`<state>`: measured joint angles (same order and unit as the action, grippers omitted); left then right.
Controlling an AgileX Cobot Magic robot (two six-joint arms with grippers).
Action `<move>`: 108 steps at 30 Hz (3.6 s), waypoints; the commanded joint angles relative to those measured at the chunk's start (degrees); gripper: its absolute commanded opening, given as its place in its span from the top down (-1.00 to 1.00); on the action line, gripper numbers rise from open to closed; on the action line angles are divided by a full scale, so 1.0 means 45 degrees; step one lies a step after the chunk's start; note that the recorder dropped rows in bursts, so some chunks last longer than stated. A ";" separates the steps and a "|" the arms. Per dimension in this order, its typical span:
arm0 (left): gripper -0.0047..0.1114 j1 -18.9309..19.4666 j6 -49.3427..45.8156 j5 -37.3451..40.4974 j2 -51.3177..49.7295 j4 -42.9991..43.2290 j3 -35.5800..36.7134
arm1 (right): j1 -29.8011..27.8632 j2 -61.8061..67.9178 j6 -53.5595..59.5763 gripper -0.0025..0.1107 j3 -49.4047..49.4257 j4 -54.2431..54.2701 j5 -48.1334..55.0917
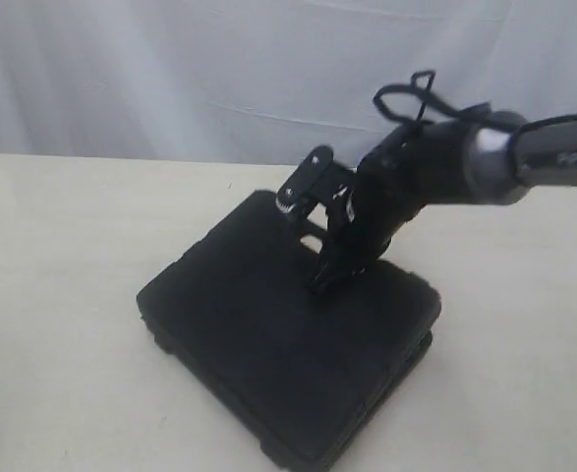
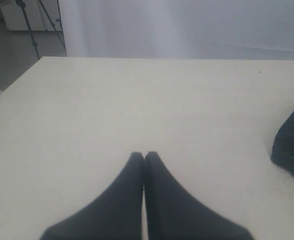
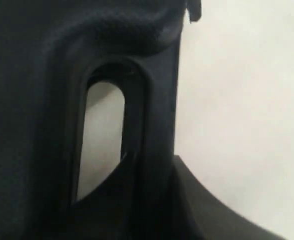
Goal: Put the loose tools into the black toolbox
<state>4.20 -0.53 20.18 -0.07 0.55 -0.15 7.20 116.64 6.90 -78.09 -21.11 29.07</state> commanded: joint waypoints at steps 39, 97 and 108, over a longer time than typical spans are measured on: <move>0.92 -0.0061 0.0026 -0.0126 0.0017 -0.0123 0.0032 | 0.0062 0.0777 -0.3188 -0.05 -0.0980 -0.2099 0.0396; 0.92 -0.0061 0.0026 -0.0126 0.0017 -0.0123 0.0032 | 0.2278 -1.0384 -0.2720 0.96 0.2194 0.3440 0.7223; 0.92 -0.0061 0.0026 -0.0126 0.0017 -0.0123 0.0032 | 0.5568 -1.6320 -0.3620 0.96 0.8381 0.3221 -0.0702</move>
<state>4.20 -0.53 20.18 -0.07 0.55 -0.15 31.67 46.86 -9.06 -45.45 -5.64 35.80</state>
